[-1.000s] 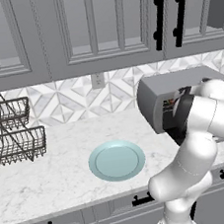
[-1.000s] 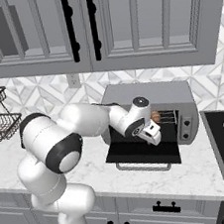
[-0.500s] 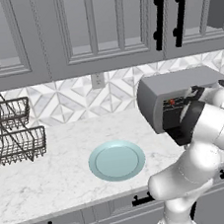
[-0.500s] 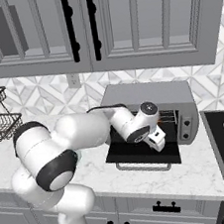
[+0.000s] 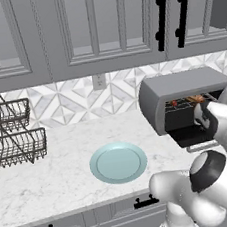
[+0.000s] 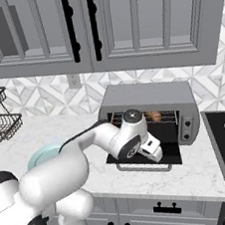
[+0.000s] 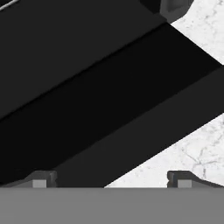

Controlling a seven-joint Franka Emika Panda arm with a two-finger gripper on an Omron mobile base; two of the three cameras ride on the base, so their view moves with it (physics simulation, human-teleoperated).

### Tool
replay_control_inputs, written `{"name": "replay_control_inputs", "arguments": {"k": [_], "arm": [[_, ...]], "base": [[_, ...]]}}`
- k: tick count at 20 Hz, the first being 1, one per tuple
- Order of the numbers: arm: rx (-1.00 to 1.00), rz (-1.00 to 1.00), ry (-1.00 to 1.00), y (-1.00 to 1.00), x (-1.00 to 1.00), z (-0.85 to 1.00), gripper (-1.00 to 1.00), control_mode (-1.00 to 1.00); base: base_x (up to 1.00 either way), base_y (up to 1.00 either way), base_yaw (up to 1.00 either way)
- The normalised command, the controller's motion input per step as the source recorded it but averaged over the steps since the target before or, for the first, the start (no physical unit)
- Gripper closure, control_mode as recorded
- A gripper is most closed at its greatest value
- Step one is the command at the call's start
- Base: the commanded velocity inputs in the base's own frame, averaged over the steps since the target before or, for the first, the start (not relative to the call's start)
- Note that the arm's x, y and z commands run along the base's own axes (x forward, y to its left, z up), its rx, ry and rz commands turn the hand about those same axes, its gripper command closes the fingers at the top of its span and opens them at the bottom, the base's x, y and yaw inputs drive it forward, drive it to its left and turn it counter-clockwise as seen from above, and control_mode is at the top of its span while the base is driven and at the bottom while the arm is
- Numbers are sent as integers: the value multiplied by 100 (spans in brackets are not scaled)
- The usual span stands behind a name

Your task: Pick up the kebab skewer and baguette bread, and place them inside the toaster oven. Close the toaster oven door and start by setting the timer.

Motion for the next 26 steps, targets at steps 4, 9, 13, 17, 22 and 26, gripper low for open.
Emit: {"name": "replay_control_inputs", "arguments": {"k": [4,9,13,17,22,26], "arm": [[-30,26,17,8,-56,-48,-100,-100],[-7,24,2,9,-14,-13,-100,-100],[0,23,1,2,0,-8,-100,-100],[0,19,0,2,-5,-21,-100,-100],[1,2,0,2,1,-15,-100,-100],[0,0,2,0,11,-24,-100,-100]], "base": [[0,0,0],[0,0,0],[0,0,0],[0,0,0],[0,0,0],[0,0,0]]}}
